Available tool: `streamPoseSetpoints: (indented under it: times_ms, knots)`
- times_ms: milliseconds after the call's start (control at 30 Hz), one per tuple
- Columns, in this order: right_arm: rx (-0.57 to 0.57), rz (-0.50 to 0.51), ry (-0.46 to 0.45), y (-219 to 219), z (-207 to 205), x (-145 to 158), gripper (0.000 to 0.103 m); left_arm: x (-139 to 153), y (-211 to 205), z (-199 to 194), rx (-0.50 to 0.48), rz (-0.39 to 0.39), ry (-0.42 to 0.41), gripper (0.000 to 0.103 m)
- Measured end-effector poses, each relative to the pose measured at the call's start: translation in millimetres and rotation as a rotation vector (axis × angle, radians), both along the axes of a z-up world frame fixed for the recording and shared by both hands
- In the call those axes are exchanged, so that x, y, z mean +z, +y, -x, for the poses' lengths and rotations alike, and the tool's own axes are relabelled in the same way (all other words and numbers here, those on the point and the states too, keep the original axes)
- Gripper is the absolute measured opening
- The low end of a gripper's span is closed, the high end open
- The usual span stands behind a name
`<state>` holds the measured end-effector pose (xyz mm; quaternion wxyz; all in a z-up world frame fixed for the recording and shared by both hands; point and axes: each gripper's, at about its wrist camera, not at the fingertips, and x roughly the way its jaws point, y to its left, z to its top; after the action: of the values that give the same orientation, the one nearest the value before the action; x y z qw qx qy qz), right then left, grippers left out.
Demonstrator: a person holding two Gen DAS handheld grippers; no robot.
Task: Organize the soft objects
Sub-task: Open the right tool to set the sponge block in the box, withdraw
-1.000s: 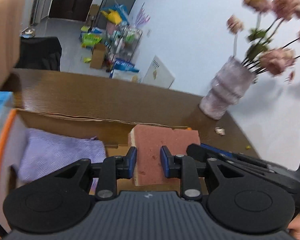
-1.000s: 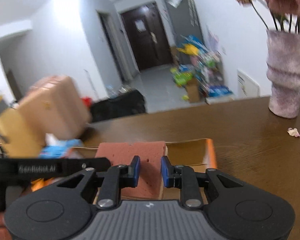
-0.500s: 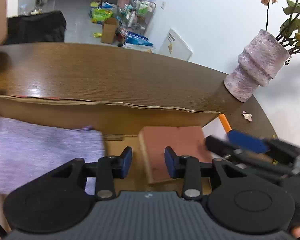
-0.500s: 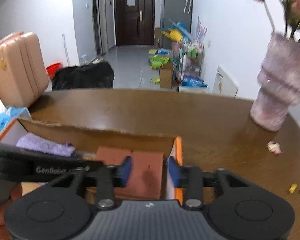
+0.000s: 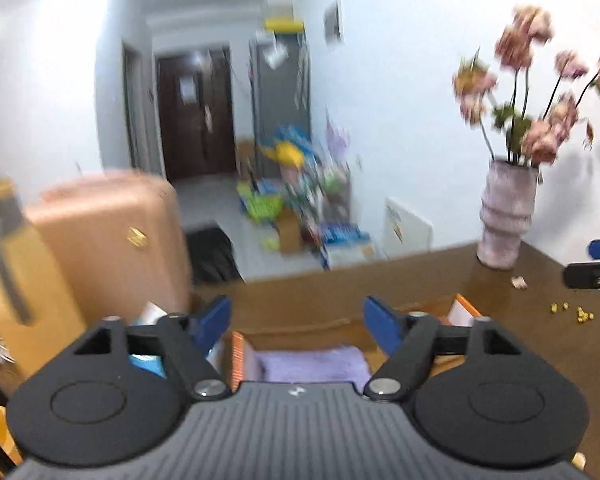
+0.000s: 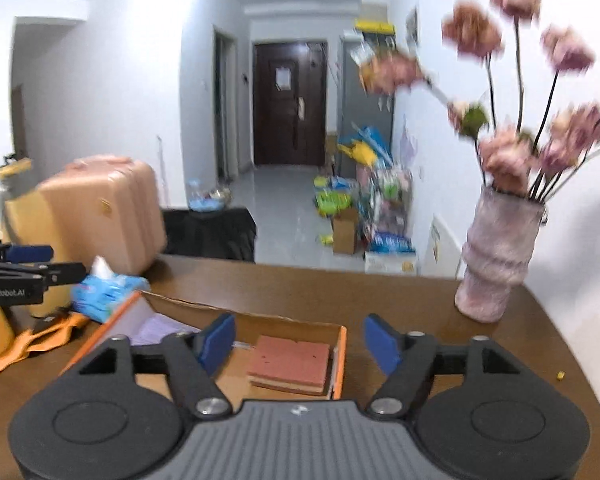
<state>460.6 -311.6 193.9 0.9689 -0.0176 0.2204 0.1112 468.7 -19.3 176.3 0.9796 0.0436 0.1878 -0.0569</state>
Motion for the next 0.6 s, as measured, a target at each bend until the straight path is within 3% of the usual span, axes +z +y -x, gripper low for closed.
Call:
streamPoseSetpoints:
  times_ms: [67, 233, 467, 600]
  knots:
    - [0.018, -0.015, -0.071, 2, 26, 6, 0.088, 5, 7, 30, 0.017, 0.011, -0.081, 0.09]
    - [0.012, -0.056, -0.24, 8, 80, 9, 0.089, 7, 11, 77, 0.015, 0.027, -0.141, 0.093]
    - [0.013, -0.092, -0.288, 13, 114, 5, 0.09, 3, 14, 115, 0.015, 0.066, -0.176, 0.096]
    - [0.006, -0.1, -0.305, 13, 137, -17, 0.093, -21, 21, 143, 0.05, 0.092, -0.165, 0.097]
